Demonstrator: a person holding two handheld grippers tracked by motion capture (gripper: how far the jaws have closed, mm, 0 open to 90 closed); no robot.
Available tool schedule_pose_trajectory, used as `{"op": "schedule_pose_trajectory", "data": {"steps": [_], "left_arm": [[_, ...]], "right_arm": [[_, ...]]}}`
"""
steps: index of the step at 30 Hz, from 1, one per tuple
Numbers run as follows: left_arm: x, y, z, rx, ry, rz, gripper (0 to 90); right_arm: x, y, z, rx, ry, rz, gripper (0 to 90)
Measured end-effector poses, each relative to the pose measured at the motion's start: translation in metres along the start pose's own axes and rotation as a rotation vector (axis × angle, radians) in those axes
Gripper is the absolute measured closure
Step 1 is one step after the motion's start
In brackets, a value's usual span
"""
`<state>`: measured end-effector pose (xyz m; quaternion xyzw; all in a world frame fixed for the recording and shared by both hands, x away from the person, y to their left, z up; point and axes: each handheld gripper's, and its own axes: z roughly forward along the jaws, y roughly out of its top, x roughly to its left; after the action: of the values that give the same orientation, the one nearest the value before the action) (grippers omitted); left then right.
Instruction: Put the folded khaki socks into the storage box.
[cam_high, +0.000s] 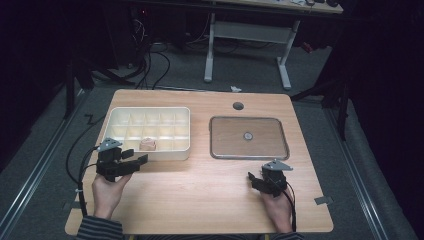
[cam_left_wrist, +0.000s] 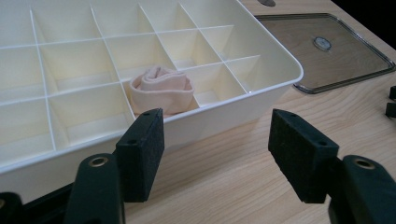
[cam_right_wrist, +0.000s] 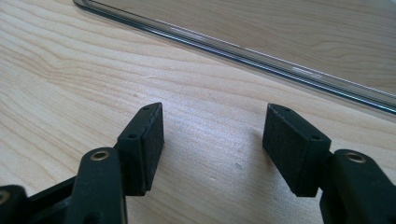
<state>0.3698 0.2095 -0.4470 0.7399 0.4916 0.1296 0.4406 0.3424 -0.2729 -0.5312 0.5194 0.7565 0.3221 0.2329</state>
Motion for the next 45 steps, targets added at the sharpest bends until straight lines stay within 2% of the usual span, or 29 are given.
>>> {"op": "schedule_pose_trajectory", "data": {"steps": [10,23,29,39,43,45], "left_arm": [[-0.007,-0.011,0.0,-0.02,-0.029,-0.002,36.0],[-0.014,-0.023,0.008,-0.005,-0.041,-0.004,35.8],[-0.018,-0.028,0.008,-0.041,-0.049,-0.002,35.2],[-0.023,-0.035,0.017,-0.019,-0.064,0.001,35.6],[-0.025,-0.039,0.023,0.0,-0.034,-0.001,36.0],[-0.025,-0.041,0.026,0.005,-0.039,-0.009,36.0]], "right_arm": [[0.0,0.0,0.0,0.0,0.0,0.0,38.7],[0.0,0.0,0.0,0.0,-0.001,0.001,38.7],[0.0,0.0,0.0,0.0,-0.001,0.001,38.8],[0.0,0.0,0.0,0.0,-0.001,0.001,38.7],[0.0,0.0,0.0,0.0,-0.001,0.002,38.7],[0.0,0.0,0.0,0.0,-0.001,0.001,38.7]]}}
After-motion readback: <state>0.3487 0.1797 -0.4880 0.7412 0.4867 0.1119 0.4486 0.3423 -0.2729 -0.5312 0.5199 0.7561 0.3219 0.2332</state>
